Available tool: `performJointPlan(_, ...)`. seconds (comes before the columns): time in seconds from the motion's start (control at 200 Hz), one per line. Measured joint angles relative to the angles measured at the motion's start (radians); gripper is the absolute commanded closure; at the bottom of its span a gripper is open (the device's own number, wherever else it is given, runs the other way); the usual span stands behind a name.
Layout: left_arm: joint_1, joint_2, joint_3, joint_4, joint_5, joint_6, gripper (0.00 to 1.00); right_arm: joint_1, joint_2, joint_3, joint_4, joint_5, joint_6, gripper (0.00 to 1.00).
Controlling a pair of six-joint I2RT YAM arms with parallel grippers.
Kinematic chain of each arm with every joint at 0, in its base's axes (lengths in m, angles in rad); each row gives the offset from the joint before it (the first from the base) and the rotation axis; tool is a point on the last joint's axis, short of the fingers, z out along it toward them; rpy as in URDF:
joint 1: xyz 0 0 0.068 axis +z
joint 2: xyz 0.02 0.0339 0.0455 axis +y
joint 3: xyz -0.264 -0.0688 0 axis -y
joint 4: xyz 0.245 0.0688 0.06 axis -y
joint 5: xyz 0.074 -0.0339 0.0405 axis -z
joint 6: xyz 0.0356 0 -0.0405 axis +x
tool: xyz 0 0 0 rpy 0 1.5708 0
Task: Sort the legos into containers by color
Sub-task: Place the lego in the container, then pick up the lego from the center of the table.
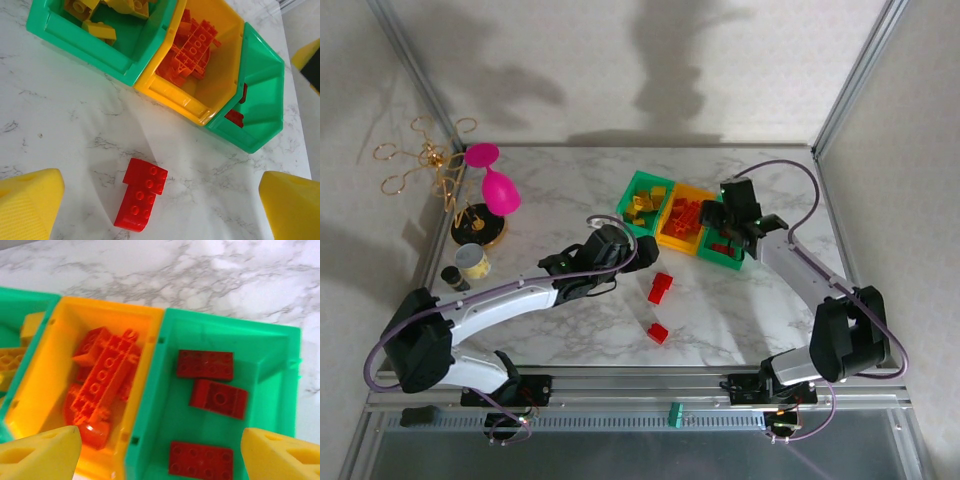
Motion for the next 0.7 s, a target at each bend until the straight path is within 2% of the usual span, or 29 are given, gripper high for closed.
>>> performJointPlan(0.426, 0.004, -0.143, -0.121, -0.045, -0.059, -0.044, 0.0, 0.263, -0.055, -0.095, -0.068, -0.011, 0.093, 0.11)
performJointPlan(0.701, 0.006, -0.235, -0.21, -0.079, -0.106, -0.103, 0.0, 0.427, -0.011, -0.155, -0.049, -0.033, 0.19, 0.09)
